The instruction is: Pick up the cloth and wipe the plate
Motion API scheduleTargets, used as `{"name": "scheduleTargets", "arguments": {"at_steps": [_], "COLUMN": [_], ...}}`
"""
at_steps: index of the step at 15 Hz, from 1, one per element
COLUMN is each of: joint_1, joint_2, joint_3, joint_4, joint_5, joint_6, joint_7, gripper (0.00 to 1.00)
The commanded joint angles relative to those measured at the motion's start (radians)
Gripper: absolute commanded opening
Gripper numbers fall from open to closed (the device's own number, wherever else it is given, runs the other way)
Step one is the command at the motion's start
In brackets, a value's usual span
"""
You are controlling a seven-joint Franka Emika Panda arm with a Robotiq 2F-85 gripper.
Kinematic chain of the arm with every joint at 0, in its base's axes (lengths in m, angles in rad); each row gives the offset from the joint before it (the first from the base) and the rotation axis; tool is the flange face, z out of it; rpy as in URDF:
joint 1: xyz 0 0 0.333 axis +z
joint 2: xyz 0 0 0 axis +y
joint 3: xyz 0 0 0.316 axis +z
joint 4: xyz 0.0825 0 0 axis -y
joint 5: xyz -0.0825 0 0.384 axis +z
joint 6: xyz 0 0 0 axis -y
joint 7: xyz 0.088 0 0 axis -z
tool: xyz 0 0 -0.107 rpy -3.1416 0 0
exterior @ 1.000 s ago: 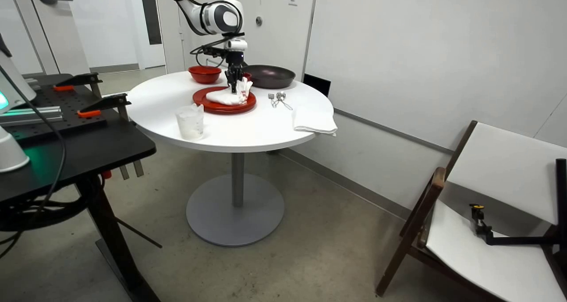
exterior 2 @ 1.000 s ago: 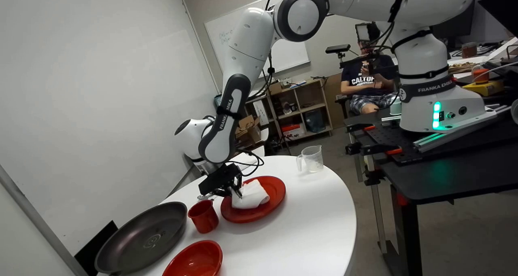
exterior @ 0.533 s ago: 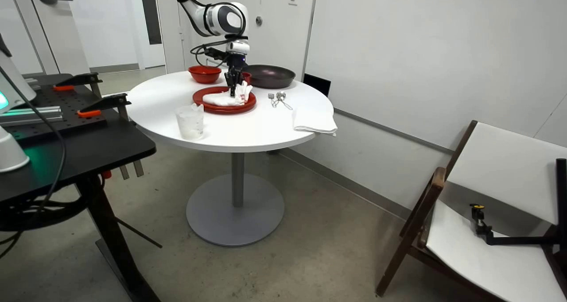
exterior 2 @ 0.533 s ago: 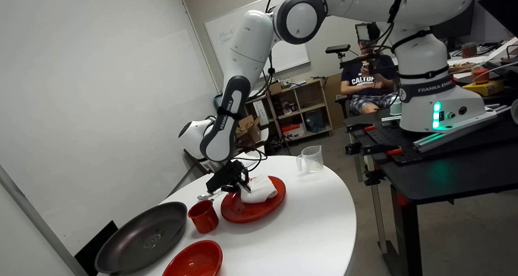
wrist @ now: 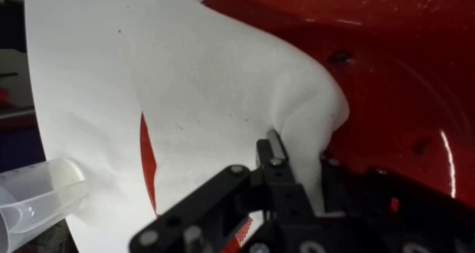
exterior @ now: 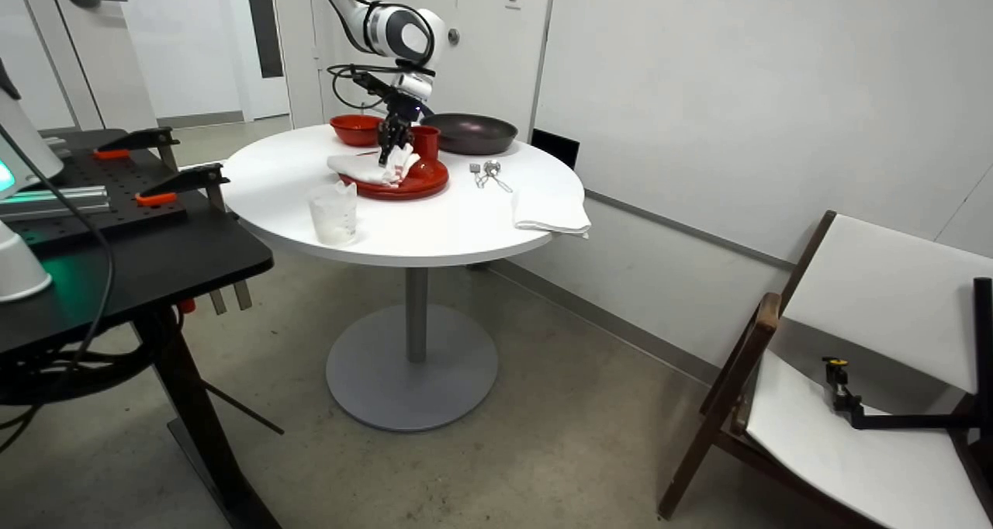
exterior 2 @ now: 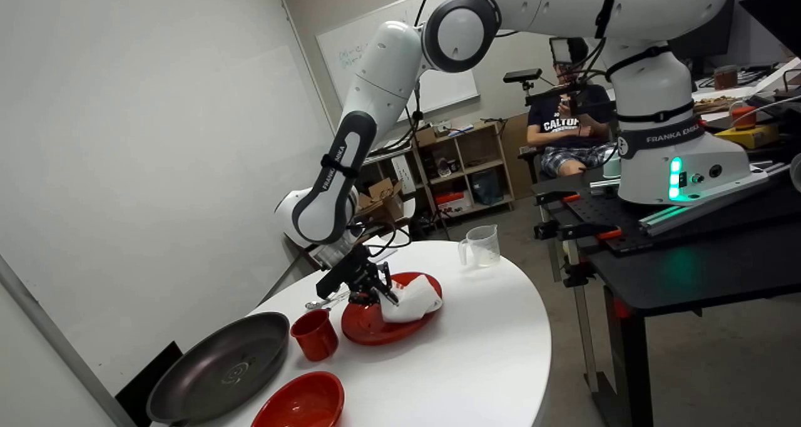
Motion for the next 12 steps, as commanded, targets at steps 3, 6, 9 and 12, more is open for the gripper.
{"name": "scheduleTargets", "arguments": {"at_steps": [3,6,9,12], "joint_1": [-0.019,0.011,0.039,0.066], "joint_2": [0.087,0.12,0.136,0.132], "joint_3": [0.032,0.003,-0.034,-0.081], "joint_4": [0.166,0.222,0.242,0.232], "joint_5": [0.06,0.03,-0.006,-0.051], "joint_6": [0.002,0.049,0.143,0.226], "joint_7": [0.002,0.044,0.088,0.134], "gripper": [0.05,0.05,0.05,0.05]}}
